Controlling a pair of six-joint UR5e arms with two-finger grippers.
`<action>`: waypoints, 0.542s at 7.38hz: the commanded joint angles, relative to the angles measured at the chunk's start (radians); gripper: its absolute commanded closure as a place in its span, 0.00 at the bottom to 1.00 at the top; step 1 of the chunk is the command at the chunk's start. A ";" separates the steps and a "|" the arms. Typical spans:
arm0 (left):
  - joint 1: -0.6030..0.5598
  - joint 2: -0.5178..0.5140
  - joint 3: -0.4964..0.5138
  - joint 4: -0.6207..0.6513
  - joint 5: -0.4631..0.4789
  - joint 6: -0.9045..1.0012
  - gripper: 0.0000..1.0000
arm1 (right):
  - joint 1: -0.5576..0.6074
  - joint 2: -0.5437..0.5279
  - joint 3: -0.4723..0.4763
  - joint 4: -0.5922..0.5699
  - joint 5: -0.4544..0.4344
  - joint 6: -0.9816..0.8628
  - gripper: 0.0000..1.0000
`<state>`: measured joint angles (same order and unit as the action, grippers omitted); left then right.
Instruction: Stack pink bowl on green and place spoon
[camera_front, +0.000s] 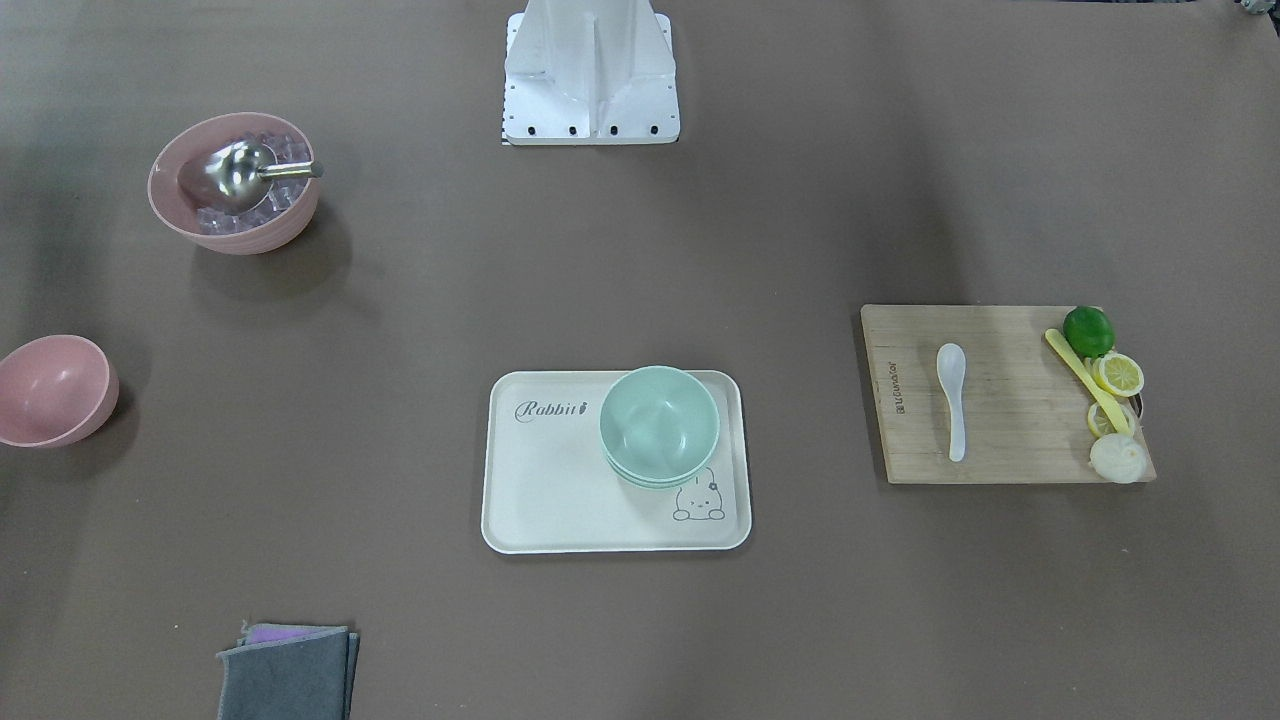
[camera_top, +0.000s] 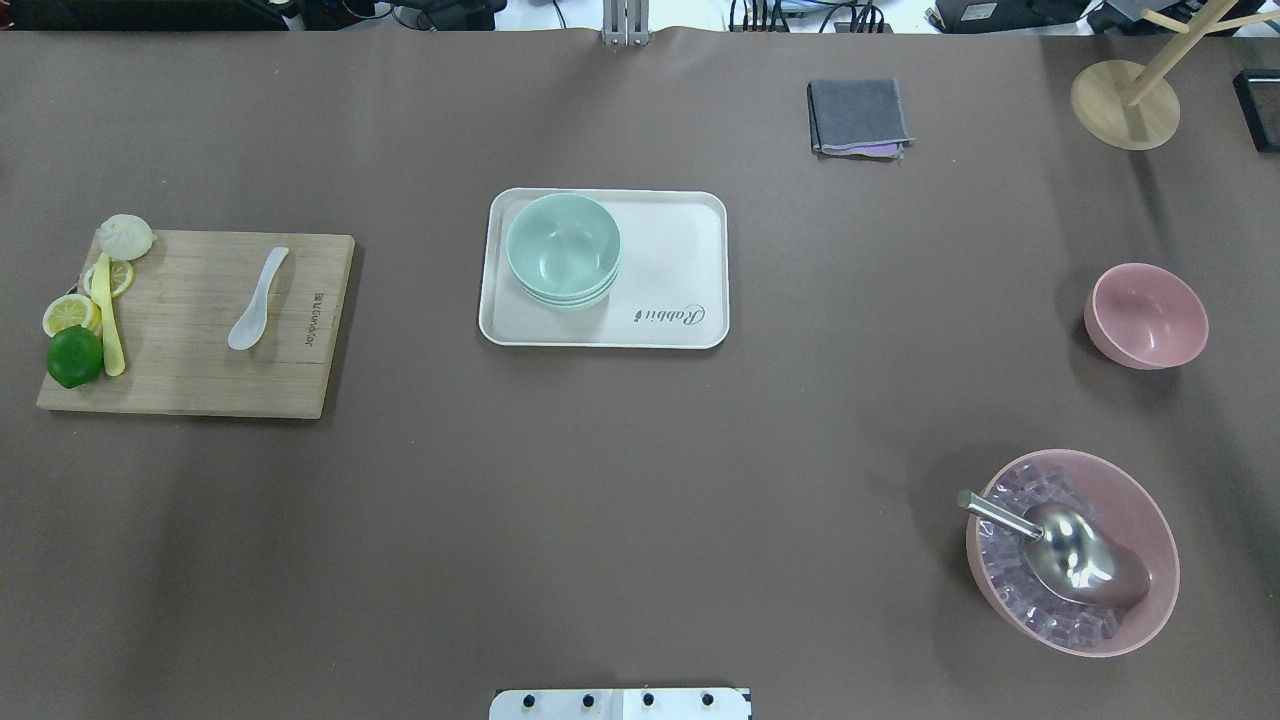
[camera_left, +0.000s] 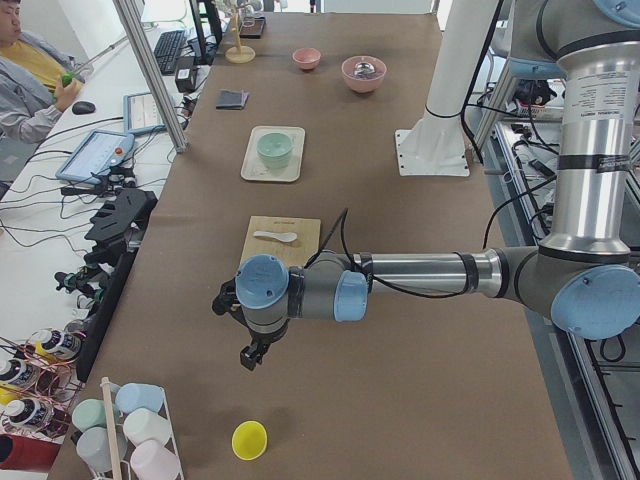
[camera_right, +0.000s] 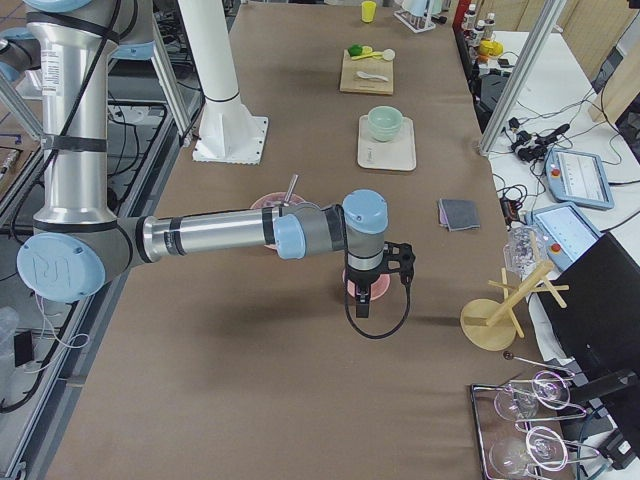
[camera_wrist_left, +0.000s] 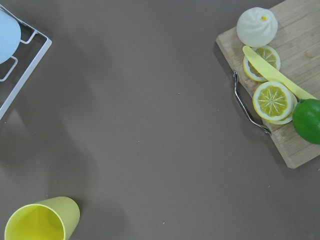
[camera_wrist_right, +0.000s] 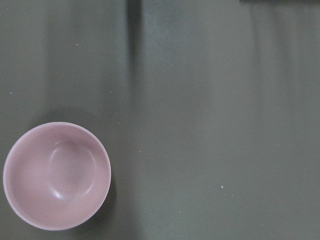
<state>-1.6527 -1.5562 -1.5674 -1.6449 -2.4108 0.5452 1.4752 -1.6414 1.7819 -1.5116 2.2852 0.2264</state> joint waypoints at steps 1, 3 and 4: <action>0.002 0.049 -0.032 -0.009 0.001 -0.008 0.01 | -0.007 -0.009 -0.004 0.005 0.008 0.004 0.00; 0.001 0.045 -0.033 -0.009 0.009 -0.008 0.01 | -0.006 -0.008 0.008 0.008 0.014 0.002 0.00; 0.001 0.044 -0.036 -0.001 0.007 -0.011 0.00 | -0.016 -0.006 0.007 0.008 0.011 0.002 0.00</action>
<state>-1.6516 -1.5154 -1.5992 -1.6512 -2.4044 0.5363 1.4670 -1.6491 1.7881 -1.5042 2.2974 0.2293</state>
